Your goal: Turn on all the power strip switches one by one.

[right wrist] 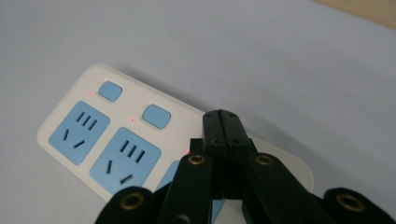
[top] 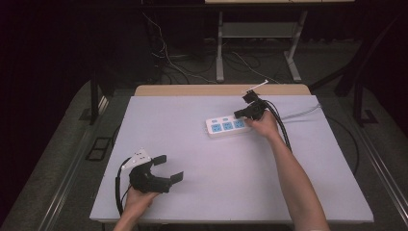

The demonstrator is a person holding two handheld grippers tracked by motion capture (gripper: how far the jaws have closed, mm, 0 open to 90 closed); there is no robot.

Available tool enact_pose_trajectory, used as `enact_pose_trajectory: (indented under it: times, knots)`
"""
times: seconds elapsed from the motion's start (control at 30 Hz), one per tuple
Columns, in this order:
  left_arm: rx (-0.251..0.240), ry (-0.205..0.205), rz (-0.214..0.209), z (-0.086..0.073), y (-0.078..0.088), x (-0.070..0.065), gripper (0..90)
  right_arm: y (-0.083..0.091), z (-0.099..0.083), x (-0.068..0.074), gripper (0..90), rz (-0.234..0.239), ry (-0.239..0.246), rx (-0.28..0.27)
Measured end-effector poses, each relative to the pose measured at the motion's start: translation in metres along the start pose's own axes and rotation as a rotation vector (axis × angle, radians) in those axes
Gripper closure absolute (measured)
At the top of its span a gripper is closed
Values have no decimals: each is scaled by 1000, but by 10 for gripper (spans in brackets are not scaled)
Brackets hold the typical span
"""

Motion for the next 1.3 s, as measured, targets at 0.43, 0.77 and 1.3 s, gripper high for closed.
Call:
enact_pose_trajectory:
  times: [0.43, 0.77, 1.3]
  knots:
    - [-9, 4, 3, 0, 2, 0, 3, 1, -1, 3, 900, -21, 42, -11]
    - [-10, 8, 5, 0, 0, -1, 4, 33, -3, 0, 900, 7, 39, -30]
    - [-5, 7, -2, 0, -1, -2, 4, 91, -34, -4, 569, 41, 4, -138]
Point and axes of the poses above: each handheld gripper's, and its own axes: y roughly backward along the jaws, z roughly out of its top, x roughly to its left, the point moved 2 cm from there along -y, roughly forward along the jaws, and after that the axes turned 14 degrees about -y, right-handed, at the moved point
